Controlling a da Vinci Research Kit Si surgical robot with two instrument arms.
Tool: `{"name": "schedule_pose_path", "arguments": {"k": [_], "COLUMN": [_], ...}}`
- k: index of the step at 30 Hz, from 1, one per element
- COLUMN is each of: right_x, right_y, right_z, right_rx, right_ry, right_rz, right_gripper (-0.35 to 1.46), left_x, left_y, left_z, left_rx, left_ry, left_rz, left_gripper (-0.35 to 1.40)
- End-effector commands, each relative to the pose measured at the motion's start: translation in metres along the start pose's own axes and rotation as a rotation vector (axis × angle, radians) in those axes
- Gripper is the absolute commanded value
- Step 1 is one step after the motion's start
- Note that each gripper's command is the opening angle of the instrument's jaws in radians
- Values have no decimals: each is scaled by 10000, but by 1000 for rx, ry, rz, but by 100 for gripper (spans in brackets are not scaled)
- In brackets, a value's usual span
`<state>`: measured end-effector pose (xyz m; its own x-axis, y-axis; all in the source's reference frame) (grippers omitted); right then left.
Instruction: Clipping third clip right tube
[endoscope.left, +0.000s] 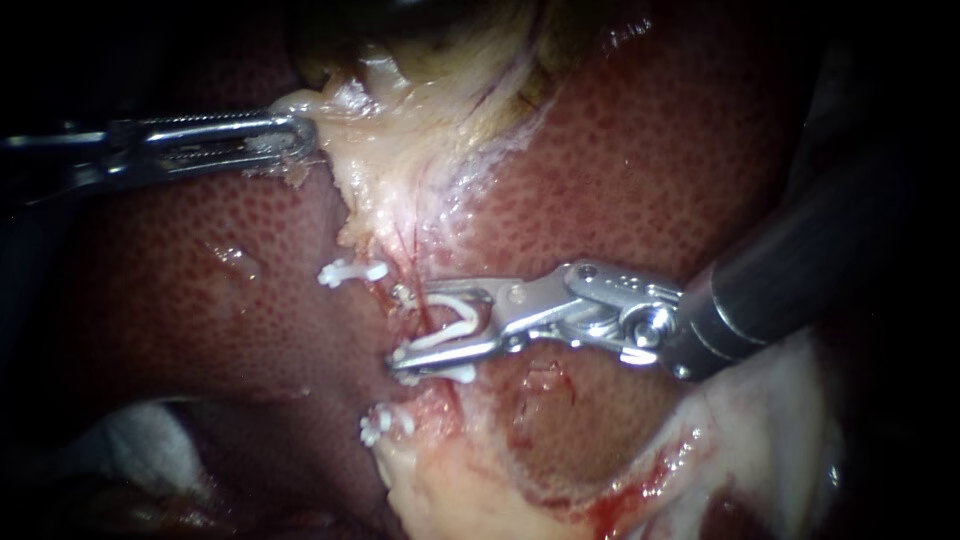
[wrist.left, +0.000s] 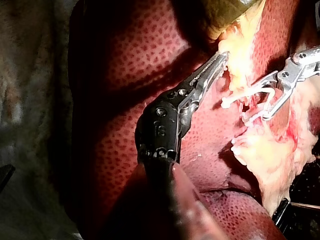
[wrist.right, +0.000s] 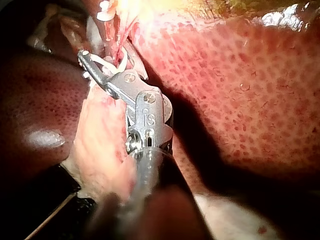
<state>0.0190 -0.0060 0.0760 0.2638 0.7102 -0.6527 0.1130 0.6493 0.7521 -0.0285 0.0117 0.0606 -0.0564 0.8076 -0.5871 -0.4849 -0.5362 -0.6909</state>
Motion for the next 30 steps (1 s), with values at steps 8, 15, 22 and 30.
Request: {"name": "schedule_pose_path", "arguments": {"k": [8, 15, 22, 30], "right_x": [5, 11, 15, 17], "right_y": [-5, -4, -3, -5], "right_z": [4, 4, 7, 12], "right_rx": [31, 45, 93, 103], "right_ry": [27, 56, 74, 71], "right_rz": [28, 59, 88, 90], "right_gripper": [48, 48, 45, 42], "left_x": [0, -1, -2, -3], "left_y": [-1, -1, -1, -1], "left_z": [1, 2, 4, 5], "left_rx": [0, 0, 2, 2], "left_ry": [0, 0, 1, 1], "left_rz": [0, 0, 1, 1], "left_gripper": [-35, -35, -35, -35]}}
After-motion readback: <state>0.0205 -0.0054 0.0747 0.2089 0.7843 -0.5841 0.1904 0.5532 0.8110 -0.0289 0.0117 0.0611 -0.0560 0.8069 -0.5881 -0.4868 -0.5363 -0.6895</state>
